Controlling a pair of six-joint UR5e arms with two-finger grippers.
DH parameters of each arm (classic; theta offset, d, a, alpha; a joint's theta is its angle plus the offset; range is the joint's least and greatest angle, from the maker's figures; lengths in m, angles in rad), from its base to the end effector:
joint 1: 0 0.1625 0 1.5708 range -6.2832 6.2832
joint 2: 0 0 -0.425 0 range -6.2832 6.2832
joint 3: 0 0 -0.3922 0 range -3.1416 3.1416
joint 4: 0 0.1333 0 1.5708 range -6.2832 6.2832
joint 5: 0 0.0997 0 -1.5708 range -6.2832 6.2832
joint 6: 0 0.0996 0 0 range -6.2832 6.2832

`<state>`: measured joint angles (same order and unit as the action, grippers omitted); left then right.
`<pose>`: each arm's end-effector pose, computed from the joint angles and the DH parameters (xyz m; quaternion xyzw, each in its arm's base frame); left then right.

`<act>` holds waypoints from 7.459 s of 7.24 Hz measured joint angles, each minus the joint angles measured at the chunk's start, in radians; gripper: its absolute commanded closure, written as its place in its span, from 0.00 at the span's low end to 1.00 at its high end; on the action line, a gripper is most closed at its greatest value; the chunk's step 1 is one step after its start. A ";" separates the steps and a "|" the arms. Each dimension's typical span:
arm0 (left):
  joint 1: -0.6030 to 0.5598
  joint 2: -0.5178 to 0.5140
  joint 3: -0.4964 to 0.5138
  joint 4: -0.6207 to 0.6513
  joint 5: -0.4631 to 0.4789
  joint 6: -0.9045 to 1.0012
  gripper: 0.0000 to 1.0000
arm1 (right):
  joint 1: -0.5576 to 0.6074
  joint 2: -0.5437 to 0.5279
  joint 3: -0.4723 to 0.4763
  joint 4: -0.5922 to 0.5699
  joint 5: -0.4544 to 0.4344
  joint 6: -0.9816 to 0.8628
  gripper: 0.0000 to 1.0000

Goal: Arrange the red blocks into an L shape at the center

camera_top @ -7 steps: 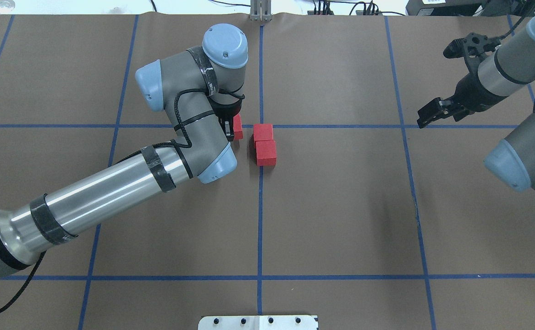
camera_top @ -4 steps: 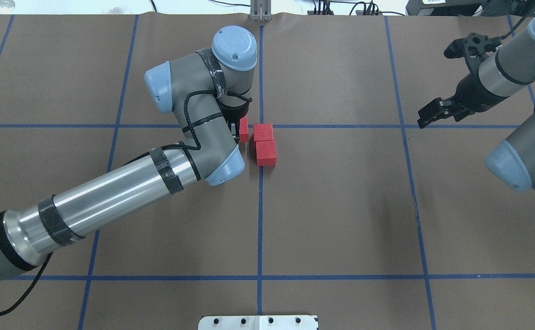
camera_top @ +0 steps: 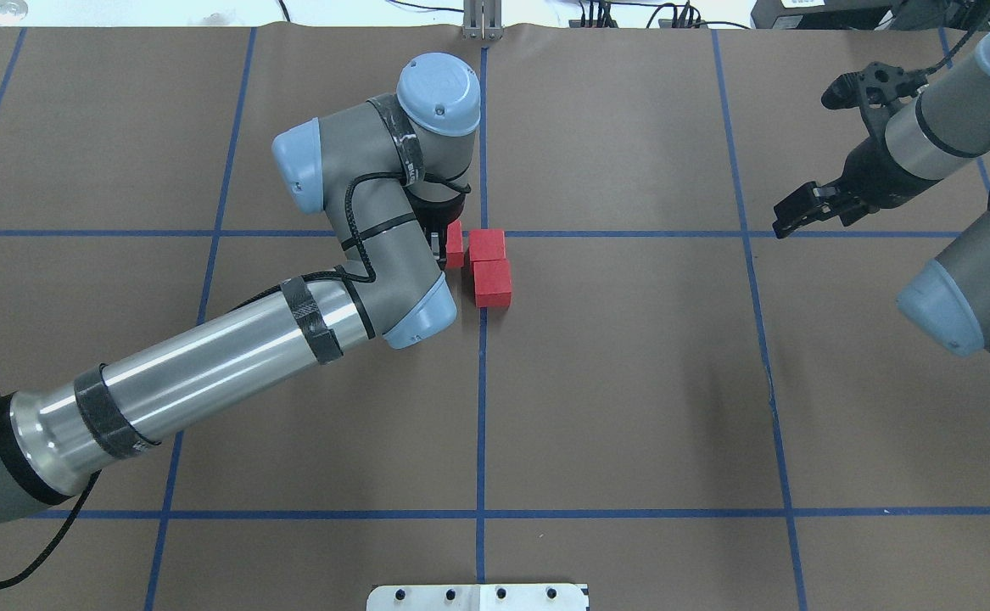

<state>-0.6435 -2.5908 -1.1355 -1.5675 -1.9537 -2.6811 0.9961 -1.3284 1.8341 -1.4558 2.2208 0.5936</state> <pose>0.6009 -0.5708 0.1909 -0.2424 0.2316 -0.6882 0.6434 -0.2498 -0.5201 0.3916 0.0737 -0.4132 -0.0890 0.9033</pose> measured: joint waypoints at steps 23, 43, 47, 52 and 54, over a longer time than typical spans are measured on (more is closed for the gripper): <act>0.021 -0.002 0.009 -0.009 0.004 -0.011 0.40 | 0.001 -0.006 0.004 0.000 0.000 0.008 0.01; -0.220 0.421 -0.561 0.140 0.012 1.052 0.00 | 0.202 -0.028 0.010 0.000 0.028 -0.002 0.01; -0.564 0.796 -0.722 0.132 -0.109 2.162 0.00 | 0.275 -0.062 -0.070 0.005 -0.008 -0.056 0.01; -0.807 0.915 -0.624 0.110 -0.215 2.874 0.00 | 0.456 -0.207 -0.094 0.000 0.121 -0.306 0.01; -0.853 0.940 -0.616 0.106 -0.233 2.894 0.00 | 0.513 -0.267 -0.097 -0.004 0.141 -0.376 0.01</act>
<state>-1.4967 -1.6504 -1.7516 -1.4614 -2.1870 0.2132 1.5087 -1.5957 1.7372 -1.4593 2.3615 0.2178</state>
